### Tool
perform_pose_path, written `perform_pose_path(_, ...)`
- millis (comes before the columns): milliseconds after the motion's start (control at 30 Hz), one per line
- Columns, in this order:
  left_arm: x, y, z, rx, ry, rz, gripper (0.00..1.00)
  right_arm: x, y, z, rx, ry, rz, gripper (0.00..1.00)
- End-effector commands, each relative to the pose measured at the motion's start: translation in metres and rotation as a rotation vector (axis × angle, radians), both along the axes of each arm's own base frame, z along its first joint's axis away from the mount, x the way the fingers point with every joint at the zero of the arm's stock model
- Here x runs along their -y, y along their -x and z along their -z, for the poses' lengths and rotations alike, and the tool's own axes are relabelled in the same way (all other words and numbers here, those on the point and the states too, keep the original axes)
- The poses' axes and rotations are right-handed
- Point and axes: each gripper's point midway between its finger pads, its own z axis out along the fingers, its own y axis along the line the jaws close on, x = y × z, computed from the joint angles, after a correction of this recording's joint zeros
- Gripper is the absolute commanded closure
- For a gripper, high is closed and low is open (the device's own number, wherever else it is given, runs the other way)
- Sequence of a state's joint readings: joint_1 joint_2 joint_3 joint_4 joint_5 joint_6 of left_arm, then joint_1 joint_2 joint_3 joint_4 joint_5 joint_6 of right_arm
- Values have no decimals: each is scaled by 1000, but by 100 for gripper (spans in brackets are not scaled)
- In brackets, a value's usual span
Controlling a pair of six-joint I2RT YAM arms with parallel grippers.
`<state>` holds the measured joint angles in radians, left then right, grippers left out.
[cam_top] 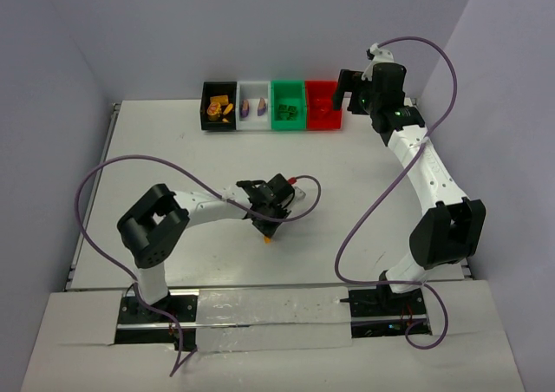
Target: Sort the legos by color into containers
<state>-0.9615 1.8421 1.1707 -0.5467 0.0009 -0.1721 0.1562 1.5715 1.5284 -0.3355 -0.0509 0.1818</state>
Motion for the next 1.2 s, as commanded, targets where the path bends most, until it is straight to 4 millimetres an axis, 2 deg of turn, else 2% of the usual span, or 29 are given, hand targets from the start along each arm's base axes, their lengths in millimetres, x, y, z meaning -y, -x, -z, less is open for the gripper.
perform_pose_path(0,-15,1,-3,50,-24,55,81,0,-2,-8,25,-11,-11,0)
perform_pose_path(100,-11,-14,-31,115,37,62,87,-2,-2,-6,17,-16,-19,0)
perform_pose_path(167,-17,-44,-56,171,91,2,87,-3,-3,-5,15,-19,-24,0)
perform_pose_path(200,-19,-61,-75,211,127,-29,88,-4,-3,-5,11,-20,-26,0)
perform_pose_path(233,-27,-88,-94,255,161,-83,88,-4,-3,-3,5,-20,-29,0)
perform_pose_path(300,-62,-144,-123,337,199,-223,89,-5,-4,-1,1,-20,-34,0)
perform_pose_path(333,-85,-182,-149,423,216,-294,90,-6,-4,1,-2,-19,-38,0)
perform_pose_path(367,-98,-212,-173,517,231,-324,92,-7,-4,3,-8,-20,-43,0)
perform_pose_path(433,-135,-261,-204,641,255,-430,94,-8,-5,8,-20,-17,-51,0)
perform_pose_path(467,-147,-283,-218,702,268,-469,94,-8,-5,12,-26,-15,-54,0)
perform_pose_path(567,-160,-329,-241,829,319,-525,94,-9,-7,21,-47,-5,-61,0)
perform_pose_path(600,-163,-349,-244,870,338,-549,93,-8,-7,24,-56,-2,-59,0)
perform_pose_path(633,-168,-372,-261,942,376,-585,91,-7,-8,28,-69,2,-53,0)
perform_pose_path(700,-176,-400,-267,1000,394,-616,90,-7,-7,28,-73,8,-54,0)
perform_pose_path(733,-176,-417,-250,990,382,-623,90,-7,-7,30,-76,10,-55,0)
perform_pose_path(767,-176,-430,-269,1037,406,-625,90,-6,-6,29,-75,12,-53,0)
perform_pose_path(900,-178,-469,-258,1080,410,-626,89,-5,-5,35,-88,20,-53,0)
perform_pose_path(1067,-179,-496,-222,1107,386,-625,89,-5,-6,48,-115,22,-49,0)
perform_pose_path(1167,-176,-503,-197,1084,380,-610,89,-6,-7,52,-126,21,-56,0)
